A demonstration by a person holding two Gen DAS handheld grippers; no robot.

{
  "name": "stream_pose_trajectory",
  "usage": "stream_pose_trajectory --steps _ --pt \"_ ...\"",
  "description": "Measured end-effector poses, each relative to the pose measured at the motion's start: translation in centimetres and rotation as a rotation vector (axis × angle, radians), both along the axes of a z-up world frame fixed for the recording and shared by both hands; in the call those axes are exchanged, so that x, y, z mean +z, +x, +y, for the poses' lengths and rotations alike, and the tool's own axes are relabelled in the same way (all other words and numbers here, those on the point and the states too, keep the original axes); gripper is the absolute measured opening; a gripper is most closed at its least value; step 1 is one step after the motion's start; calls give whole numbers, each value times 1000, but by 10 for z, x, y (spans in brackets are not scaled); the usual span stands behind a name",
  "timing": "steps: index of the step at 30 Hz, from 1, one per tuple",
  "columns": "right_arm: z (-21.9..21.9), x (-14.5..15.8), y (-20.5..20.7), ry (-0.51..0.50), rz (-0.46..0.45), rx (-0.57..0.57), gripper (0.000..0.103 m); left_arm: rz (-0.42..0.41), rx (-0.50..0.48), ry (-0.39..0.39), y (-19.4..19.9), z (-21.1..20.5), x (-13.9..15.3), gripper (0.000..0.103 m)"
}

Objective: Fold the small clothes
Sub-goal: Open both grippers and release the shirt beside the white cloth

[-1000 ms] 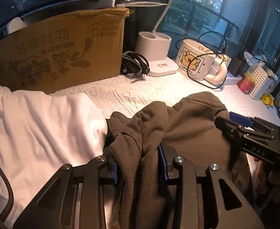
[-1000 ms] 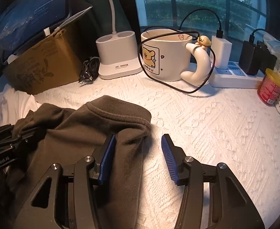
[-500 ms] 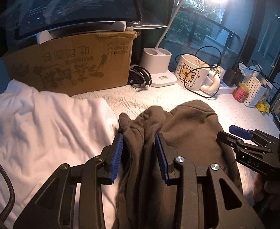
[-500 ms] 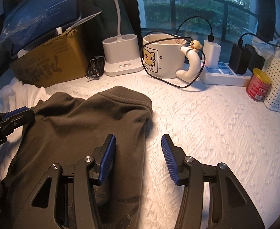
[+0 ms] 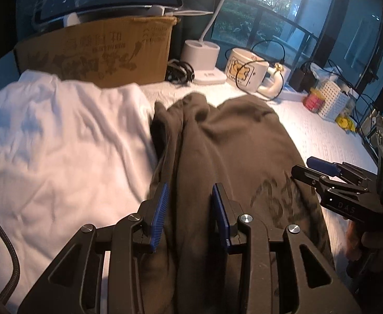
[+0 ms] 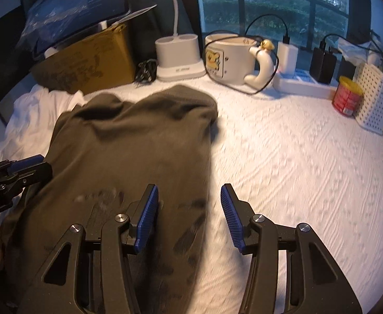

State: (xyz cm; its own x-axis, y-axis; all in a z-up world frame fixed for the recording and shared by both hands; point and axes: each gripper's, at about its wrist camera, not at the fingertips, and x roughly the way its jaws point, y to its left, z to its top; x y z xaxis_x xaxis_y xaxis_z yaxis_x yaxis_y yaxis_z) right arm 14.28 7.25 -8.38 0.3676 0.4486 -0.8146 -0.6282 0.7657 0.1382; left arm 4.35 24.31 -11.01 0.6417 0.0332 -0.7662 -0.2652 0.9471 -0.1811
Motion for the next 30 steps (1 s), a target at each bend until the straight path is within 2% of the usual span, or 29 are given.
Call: stream_pose_trajectory --steps 5,13,17,23,29,30 --pt "-9 -6 -17 -3 14 4 53 19 -9 18 -12 -6 -7 35" --pt "-29 -11 -38 -30 -9 -19 53 25 -6 118 -22 -16 -9 35" --pt "-42 -10 -47 -23 -11 -35 53 5 9 120 -33 -21 -2 35" --pt "-57 -5 -61 9 1 -29 53 -37 -30 115 -47 -43 9 35" --pt "-69 -7 -78 9 -5 -8 53 17 -27 140 -56 -56 -6 35" --pt "-73 -8 -81 10 -6 -6 53 26 -24 153 -58 -58 -9 40"
